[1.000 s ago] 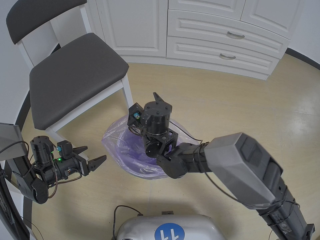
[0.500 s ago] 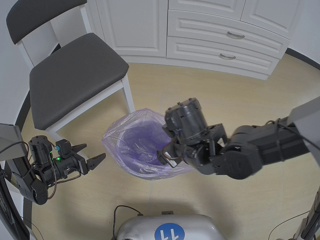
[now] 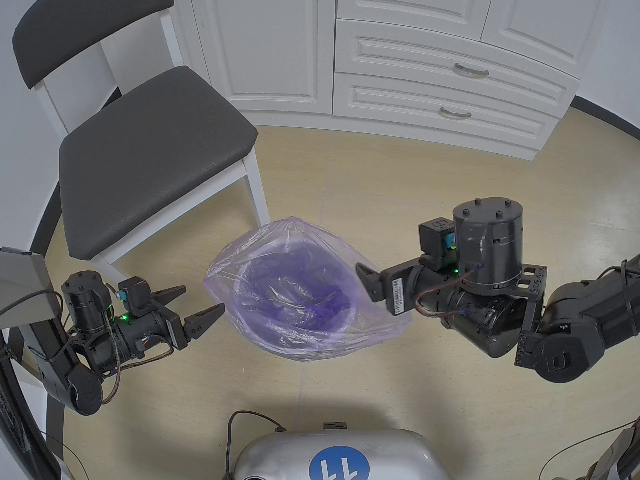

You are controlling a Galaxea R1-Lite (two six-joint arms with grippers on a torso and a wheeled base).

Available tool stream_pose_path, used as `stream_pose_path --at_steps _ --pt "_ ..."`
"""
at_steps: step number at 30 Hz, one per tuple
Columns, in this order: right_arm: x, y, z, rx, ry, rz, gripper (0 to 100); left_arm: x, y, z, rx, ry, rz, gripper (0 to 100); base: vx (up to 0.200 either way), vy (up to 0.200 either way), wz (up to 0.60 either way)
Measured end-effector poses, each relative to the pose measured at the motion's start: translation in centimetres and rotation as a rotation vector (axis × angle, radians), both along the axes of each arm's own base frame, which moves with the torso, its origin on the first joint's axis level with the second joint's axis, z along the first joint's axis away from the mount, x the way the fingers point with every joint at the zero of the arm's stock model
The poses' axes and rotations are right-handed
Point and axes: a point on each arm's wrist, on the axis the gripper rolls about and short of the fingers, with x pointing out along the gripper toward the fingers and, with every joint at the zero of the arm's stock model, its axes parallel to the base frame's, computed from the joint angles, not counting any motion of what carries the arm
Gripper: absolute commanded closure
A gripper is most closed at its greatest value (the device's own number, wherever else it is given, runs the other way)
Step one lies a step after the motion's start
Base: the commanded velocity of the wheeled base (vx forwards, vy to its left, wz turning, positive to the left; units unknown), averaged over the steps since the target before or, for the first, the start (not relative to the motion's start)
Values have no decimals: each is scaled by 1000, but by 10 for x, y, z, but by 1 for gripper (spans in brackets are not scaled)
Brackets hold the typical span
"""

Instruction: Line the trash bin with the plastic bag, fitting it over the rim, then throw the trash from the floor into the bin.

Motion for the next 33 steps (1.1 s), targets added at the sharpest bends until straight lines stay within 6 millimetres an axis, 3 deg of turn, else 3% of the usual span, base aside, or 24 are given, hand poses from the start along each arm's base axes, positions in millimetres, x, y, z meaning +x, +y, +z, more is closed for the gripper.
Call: stream_pose_path --at_steps 5,12,19,24,33 --pt "10 -9 -7 -102 -25 -44 0 2 -8 3 -22 -4 2 0 0 0 0" --pt "21 1 -15 -102 -100 -51 0 2 -10 5 -26 -11 -1 0 0 0 0" --pt "26 4 -42 -99 -73 -5 0 4 -13 5 -28 -16 -2 0 0 0 0" --pt "35 9 -51 71 -75 14 0 18 -19 7 -28 -18 28 0 0 0 0" --pt "48 9 -68 103 -29 9 0 46 -35 11 22 220 107 0 0 0 0"
